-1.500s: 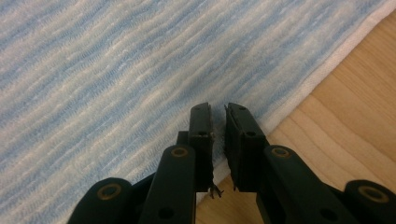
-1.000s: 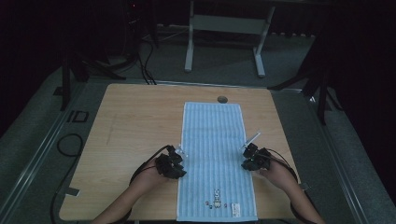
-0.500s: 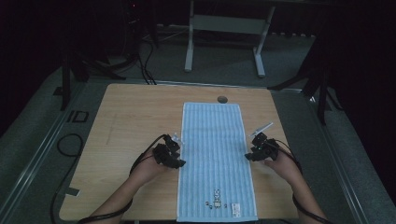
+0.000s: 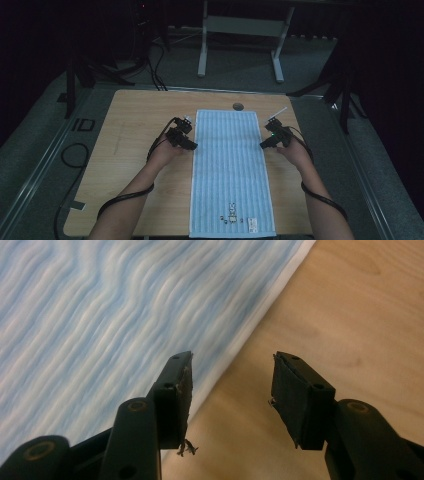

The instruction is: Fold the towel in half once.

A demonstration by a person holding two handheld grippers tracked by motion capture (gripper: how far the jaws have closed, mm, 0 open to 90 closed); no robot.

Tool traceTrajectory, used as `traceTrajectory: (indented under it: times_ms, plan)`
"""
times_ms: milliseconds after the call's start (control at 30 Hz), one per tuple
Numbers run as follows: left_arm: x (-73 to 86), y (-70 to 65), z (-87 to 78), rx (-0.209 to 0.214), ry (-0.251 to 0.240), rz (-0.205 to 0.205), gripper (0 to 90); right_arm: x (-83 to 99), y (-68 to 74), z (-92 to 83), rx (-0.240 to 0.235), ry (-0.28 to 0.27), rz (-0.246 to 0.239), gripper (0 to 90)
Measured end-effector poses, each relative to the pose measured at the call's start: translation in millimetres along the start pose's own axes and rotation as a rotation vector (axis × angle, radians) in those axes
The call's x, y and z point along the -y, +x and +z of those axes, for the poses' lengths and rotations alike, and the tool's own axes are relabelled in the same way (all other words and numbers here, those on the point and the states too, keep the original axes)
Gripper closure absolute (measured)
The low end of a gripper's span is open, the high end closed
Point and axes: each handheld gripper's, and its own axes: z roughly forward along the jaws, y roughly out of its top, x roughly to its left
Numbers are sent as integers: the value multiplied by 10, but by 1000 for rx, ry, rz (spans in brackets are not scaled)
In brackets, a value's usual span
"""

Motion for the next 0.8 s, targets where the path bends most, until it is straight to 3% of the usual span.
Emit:
traceTrajectory:
  times_ms: [267, 400, 600, 667, 800]
  plan:
    - [-147, 38, 190, -4, 21, -12, 474, -251, -85, 272, 31, 74, 66, 503]
    - [-168, 73, 257, 0, 20, -28, 475, -303, -158, 326, 6, 52, 130, 555]
    - [-203, 53, 310, -20, 26, -14, 494, -373, -120, 404, 13, 73, 114, 625]
    - [-219, 23, 318, -30, 26, 11, 546, -392, -97, 408, 18, 78, 102, 690]
    - [-235, -8, 333, -1, 10, 7, 743, -414, -22, 416, 18, 78, 67, 852]
